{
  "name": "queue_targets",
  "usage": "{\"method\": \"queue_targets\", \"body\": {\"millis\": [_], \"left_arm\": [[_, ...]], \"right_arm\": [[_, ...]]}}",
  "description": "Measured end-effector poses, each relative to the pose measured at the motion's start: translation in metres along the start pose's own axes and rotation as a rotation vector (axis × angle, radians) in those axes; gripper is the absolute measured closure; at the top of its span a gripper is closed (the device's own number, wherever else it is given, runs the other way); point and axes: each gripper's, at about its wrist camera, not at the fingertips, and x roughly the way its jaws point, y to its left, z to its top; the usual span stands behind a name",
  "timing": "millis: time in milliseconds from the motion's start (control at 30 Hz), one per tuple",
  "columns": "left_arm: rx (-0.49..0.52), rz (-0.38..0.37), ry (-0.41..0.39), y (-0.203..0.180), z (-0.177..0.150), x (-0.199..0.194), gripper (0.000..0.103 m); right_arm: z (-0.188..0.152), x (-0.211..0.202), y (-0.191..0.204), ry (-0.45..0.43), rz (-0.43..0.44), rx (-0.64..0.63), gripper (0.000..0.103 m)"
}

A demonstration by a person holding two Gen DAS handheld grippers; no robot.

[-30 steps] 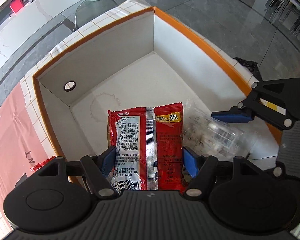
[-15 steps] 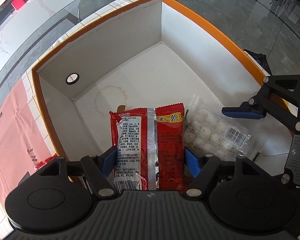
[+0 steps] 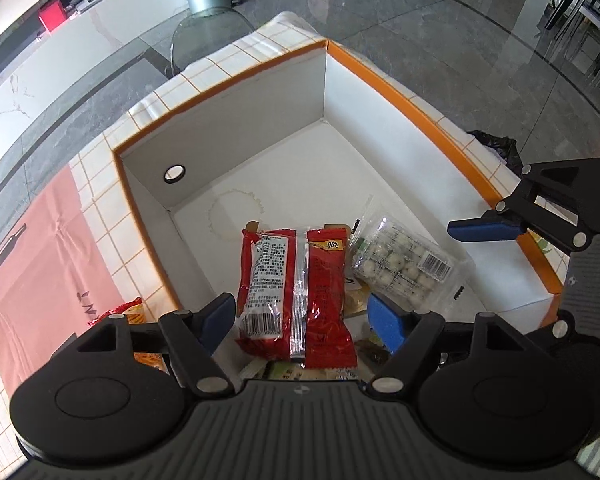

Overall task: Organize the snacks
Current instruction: 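Carry the red bag and egg pack into the orange box and release both, then move both tools back over the remaining snacks on the table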

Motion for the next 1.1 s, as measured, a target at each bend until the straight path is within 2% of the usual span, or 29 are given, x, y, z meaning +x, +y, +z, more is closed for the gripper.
{"method": "queue_targets", "body": {"millis": [133, 333, 567, 733, 900, 1100], "left_arm": [[-0.015, 0.004, -0.039, 0.004, -0.01, -0.025, 0.015], [-0.05, 0.021, -0.114, 0.016, -0.037, -0.071, 0.015], [-0.093, 0.006, -0.202, 0.033, -0.086, -0.125, 0.015], [-0.141, 0.045, -0.257, 0.045, -0.126, -0.149, 0.015], [-0.172, 0.068, -0.267, 0.059, -0.163, -0.161, 0.015], [-0.192, 0.148, -0.23, 0.09, -0.2, -0.158, 0.015]], "right_arm": [[0.001, -0.015, 0.003, 0.021, 0.007, 0.054, 0.04], [-0.002, -0.05, 0.013, -0.012, 0.027, 0.128, 0.039], [-0.016, -0.091, 0.045, -0.136, 0.101, 0.201, 0.039], [-0.034, -0.107, 0.08, -0.237, 0.13, 0.251, 0.039], [-0.05, -0.108, 0.119, -0.313, 0.164, 0.323, 0.039], [-0.063, -0.102, 0.159, -0.358, 0.218, 0.435, 0.039]]}}
